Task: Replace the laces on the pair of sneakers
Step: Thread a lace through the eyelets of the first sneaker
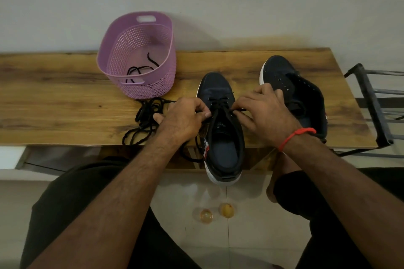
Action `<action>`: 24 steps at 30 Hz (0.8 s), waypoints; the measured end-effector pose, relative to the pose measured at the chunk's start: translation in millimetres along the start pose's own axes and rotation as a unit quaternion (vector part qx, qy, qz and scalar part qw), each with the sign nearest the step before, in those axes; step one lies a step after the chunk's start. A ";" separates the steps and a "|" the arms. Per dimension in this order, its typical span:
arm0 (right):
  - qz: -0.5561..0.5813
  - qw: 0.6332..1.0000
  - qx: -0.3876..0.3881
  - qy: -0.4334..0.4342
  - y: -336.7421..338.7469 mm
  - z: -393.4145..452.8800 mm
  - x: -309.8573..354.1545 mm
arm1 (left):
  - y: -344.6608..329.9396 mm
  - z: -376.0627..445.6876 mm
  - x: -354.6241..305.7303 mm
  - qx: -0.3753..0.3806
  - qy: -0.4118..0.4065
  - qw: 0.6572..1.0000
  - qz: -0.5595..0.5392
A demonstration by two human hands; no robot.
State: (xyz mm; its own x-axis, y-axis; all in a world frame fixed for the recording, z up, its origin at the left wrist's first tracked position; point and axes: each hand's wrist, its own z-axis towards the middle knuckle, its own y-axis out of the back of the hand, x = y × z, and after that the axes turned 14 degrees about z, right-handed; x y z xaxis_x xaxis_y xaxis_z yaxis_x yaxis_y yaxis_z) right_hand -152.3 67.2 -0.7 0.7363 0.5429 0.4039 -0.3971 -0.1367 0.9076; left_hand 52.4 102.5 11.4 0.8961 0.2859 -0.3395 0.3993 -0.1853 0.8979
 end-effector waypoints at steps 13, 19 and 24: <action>0.099 0.988 0.090 -0.079 12.9 2.7 -15.2 | 11.9 1.3 10.0 0.036 -0.005 0.991 -0.127; 0.271 0.957 -0.059 -0.085 32.6 2.3 -7.3 | 45.4 -14.3 16.6 0.034 -0.070 0.968 -0.237; 0.440 0.875 -0.175 -0.098 49.4 3.7 11.2 | 66.6 -41.2 12.3 0.020 -0.097 0.934 -0.343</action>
State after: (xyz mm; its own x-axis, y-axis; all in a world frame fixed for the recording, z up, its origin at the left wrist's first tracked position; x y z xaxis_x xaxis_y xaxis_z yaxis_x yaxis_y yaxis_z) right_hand -161.6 63.4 49.1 0.1273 0.1989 0.9717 -0.9760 -0.1496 0.1584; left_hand 82.0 132.5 78.5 0.4439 0.1753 -0.8788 0.8957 -0.0569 0.4410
